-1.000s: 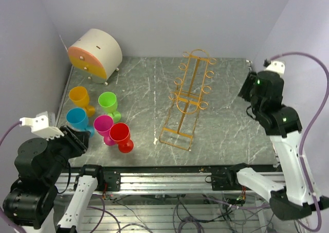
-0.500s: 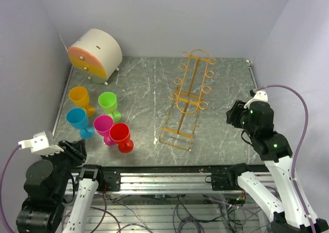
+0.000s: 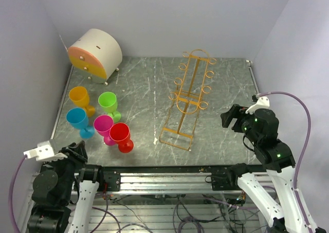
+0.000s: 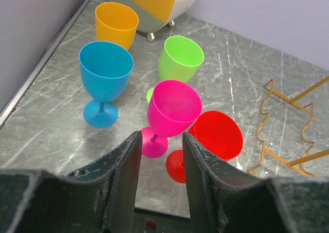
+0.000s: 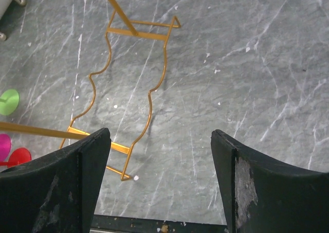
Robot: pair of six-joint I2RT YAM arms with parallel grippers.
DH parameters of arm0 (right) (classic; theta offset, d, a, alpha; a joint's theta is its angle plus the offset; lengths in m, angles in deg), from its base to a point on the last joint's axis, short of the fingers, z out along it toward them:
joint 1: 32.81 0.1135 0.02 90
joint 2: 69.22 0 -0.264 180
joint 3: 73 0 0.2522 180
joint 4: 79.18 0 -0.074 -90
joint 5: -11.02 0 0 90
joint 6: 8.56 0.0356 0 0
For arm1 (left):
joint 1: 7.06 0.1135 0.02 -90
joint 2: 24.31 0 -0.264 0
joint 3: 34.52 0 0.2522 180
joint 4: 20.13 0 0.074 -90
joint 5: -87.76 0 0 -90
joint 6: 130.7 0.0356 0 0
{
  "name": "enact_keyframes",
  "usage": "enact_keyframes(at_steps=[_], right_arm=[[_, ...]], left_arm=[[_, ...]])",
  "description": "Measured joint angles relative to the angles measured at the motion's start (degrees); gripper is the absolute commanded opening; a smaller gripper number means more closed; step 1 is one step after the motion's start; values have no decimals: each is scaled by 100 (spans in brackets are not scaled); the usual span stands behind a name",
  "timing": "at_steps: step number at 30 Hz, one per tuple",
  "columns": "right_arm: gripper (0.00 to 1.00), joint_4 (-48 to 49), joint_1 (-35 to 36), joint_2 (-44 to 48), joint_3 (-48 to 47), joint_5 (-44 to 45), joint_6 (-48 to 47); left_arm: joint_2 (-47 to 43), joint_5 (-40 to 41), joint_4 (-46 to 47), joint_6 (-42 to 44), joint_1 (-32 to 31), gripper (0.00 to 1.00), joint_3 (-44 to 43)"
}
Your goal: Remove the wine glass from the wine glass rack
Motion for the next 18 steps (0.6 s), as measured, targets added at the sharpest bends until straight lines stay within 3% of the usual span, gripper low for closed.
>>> enact_keyframes(at_steps=[11,18], right_arm=[[80,7,0,-59,96,-216,-22],[81,7,7,-96,140,-256,-22]], left_arm=[[894,-466,422,413,0,46,197],[2142,-953,592,520,0,43,177]])
